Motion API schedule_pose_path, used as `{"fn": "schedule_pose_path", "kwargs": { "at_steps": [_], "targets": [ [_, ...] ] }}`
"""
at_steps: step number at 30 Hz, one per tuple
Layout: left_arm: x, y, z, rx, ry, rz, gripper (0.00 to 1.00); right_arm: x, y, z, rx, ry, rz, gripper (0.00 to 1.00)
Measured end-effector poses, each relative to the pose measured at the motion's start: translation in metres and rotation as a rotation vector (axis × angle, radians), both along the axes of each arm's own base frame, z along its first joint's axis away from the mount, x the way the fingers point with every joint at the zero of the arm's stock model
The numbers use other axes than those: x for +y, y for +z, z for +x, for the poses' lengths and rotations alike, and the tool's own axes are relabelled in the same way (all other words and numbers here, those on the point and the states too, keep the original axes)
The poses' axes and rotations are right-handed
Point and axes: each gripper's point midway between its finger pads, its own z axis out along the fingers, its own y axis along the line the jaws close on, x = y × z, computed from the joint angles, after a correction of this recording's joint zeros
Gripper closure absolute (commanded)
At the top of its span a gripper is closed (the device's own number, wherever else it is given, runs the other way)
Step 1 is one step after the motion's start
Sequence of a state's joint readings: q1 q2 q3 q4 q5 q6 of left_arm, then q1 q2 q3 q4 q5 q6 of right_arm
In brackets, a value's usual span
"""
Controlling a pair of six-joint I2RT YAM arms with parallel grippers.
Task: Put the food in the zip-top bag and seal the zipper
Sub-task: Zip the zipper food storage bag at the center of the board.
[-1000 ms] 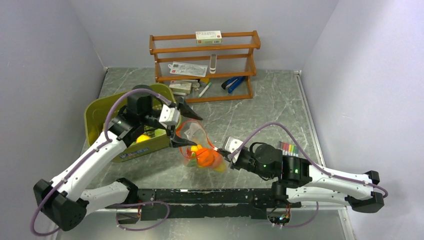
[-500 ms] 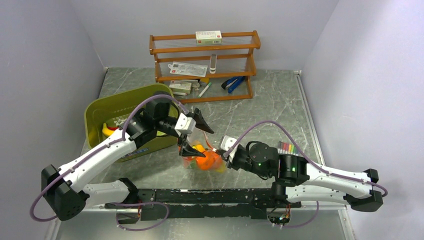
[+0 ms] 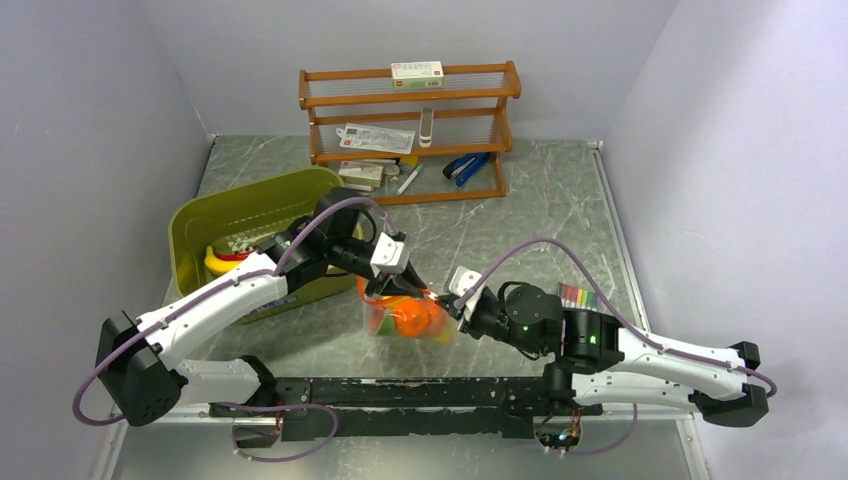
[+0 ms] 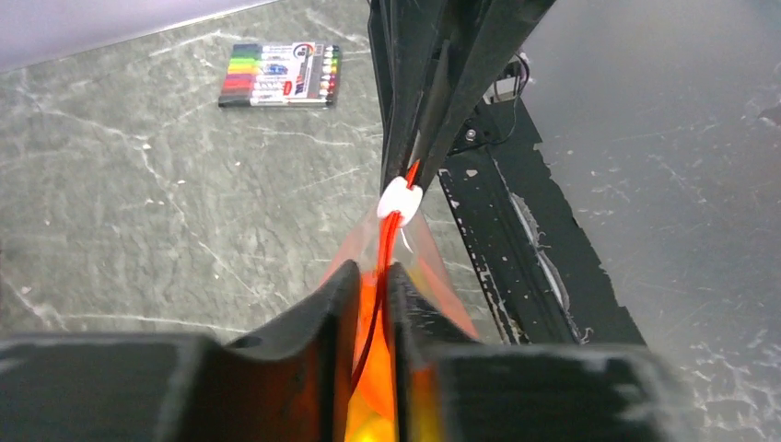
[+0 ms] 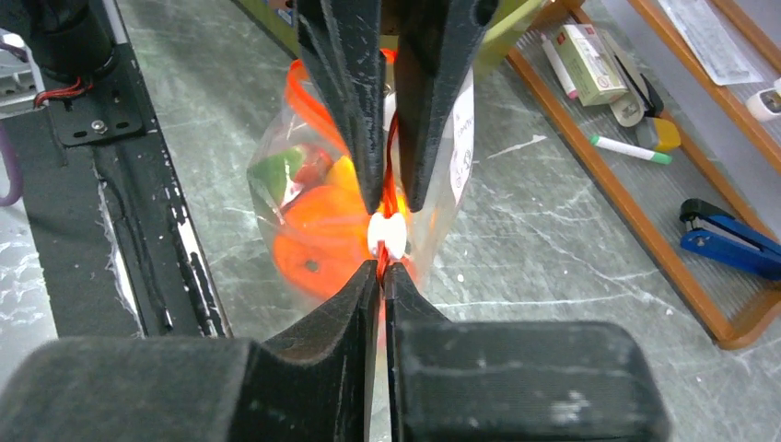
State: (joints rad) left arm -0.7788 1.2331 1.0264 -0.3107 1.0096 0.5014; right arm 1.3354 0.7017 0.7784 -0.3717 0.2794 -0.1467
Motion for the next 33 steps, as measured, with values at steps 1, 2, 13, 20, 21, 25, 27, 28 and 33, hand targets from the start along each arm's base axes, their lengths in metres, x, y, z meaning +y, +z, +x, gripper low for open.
{"fn": "schedule_pose_path", "kwargs": {
  "at_steps": [1,2,13,20,21,25,27,28,33],
  "targets": [
    [0.0,-0.002,0.001,0.0,0.004,0.005,0.93,-0.001,0.001,0.0,0.004,-0.007,0.01,0.75],
    [-0.001,-0.003,0.002,-0.006,0.007,0.008,0.93,-0.001,0.001,0.001,0.007,-0.014,0.024,0.69],
    [-0.001,-0.001,0.006,-0.03,0.027,0.003,0.93,-0.002,-0.021,-0.005,0.029,-0.008,0.196,0.73],
    [0.001,0.007,0.002,-0.053,0.014,-0.027,0.93,-0.004,-0.007,-0.002,-0.032,-0.003,0.272,0.71],
    [0.001,0.008,0.002,-0.056,0.012,-0.031,0.93,-0.003,-0.004,-0.002,-0.042,-0.002,0.28,0.71],
    [0.001,0.009,0.0,-0.058,0.006,-0.038,0.93,0.001,-0.001,0.0,-0.07,0.004,0.26,0.81],
    [0.001,0.01,0.0,-0.059,0.003,-0.041,0.93,0.005,-0.002,0.002,-0.079,0.007,0.237,0.92],
    [0.001,0.01,0.0,-0.06,0.003,-0.043,0.93,0.007,-0.002,0.002,-0.084,0.008,0.226,0.99],
    [0.001,0.008,0.0,-0.062,0.002,-0.046,0.61,0.01,-0.004,0.005,-0.104,0.013,0.195,1.0]
  ]
}}
